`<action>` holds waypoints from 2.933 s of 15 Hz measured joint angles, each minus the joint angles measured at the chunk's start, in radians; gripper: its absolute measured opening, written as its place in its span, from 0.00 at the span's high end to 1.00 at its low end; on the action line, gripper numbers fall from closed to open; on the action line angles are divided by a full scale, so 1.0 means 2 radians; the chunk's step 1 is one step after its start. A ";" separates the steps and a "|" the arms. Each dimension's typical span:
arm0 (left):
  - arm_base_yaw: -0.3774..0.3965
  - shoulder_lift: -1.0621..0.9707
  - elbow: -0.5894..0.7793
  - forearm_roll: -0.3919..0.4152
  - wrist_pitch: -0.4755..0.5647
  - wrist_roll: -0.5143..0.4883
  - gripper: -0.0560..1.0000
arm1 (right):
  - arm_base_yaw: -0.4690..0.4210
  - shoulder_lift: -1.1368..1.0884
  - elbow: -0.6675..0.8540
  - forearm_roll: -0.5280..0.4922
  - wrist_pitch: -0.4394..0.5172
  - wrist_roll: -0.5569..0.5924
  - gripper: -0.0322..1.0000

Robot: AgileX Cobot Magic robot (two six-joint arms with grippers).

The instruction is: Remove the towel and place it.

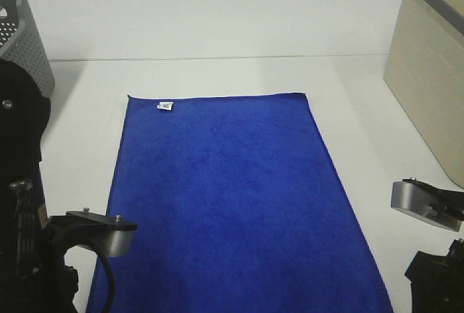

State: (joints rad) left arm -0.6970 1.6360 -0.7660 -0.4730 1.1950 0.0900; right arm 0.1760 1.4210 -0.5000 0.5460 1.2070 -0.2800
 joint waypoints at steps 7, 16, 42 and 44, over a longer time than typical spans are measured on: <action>0.000 0.000 -0.004 0.002 -0.014 -0.027 0.42 | 0.000 0.001 -0.044 -0.018 0.001 0.017 0.31; 0.085 0.000 -0.190 0.144 0.006 -0.120 0.42 | 0.000 0.002 -0.285 -0.052 0.002 0.032 0.31; 0.270 0.422 -0.693 0.101 -0.035 -0.063 0.42 | -0.059 0.528 -0.791 -0.046 -0.014 -0.014 0.31; 0.272 0.427 -0.693 0.100 -0.035 -0.060 0.42 | -0.059 0.533 -0.791 -0.046 -0.016 -0.014 0.31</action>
State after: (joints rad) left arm -0.1540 2.4890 -2.1520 -0.2730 1.1250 -0.0300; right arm 0.0580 2.4880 -2.0830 0.4530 1.1760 -0.3080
